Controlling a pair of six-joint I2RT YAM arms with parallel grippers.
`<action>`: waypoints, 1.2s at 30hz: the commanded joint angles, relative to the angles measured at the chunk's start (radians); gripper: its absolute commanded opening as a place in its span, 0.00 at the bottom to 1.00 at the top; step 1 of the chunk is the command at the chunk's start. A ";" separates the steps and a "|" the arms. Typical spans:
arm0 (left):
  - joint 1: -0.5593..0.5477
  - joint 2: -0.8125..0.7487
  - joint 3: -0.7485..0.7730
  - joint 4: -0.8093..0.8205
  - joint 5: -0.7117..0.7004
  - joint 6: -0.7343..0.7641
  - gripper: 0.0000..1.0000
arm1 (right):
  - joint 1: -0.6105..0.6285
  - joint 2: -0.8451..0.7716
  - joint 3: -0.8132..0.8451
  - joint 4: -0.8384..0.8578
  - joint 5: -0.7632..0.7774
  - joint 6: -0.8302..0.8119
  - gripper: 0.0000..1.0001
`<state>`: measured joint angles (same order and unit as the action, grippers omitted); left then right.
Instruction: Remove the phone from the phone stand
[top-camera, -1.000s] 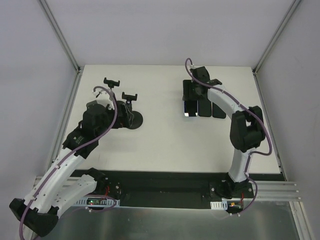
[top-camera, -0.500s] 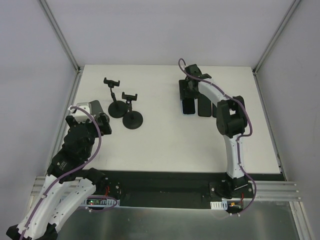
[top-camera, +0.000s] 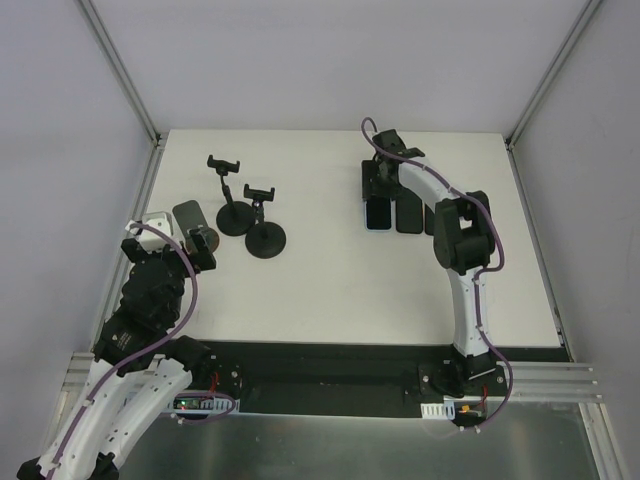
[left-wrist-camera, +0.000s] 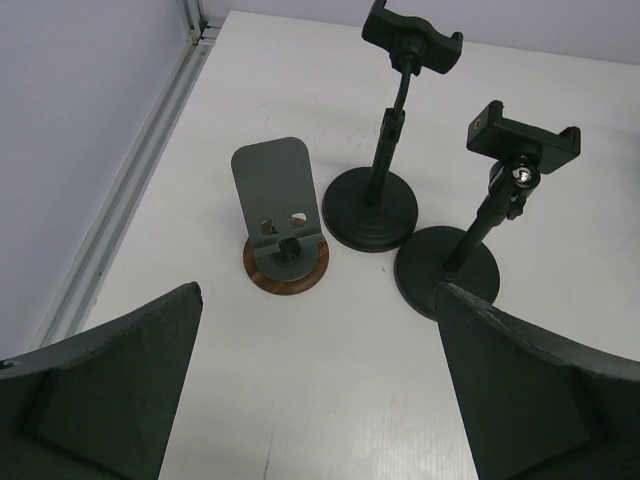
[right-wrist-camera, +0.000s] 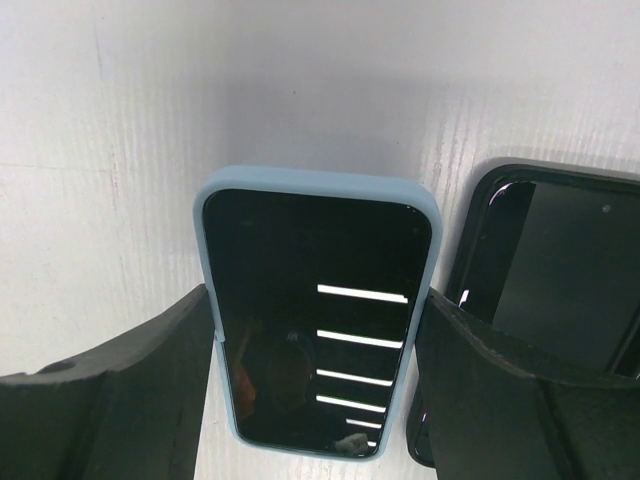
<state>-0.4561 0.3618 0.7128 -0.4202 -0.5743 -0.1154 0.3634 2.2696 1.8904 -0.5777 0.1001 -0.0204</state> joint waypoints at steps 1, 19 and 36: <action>0.014 -0.006 -0.007 0.052 -0.019 0.014 0.99 | -0.012 0.011 -0.017 -0.059 0.023 0.017 0.30; 0.108 -0.006 -0.013 0.064 0.071 -0.004 0.99 | -0.027 0.028 0.006 -0.039 0.012 0.017 0.82; 0.168 -0.129 -0.041 0.086 0.068 -0.069 0.99 | -0.026 -0.540 -0.355 0.228 -0.091 0.042 0.96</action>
<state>-0.2993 0.2661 0.6800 -0.3786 -0.4980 -0.1493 0.3424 1.9907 1.6051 -0.4526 0.0261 0.0334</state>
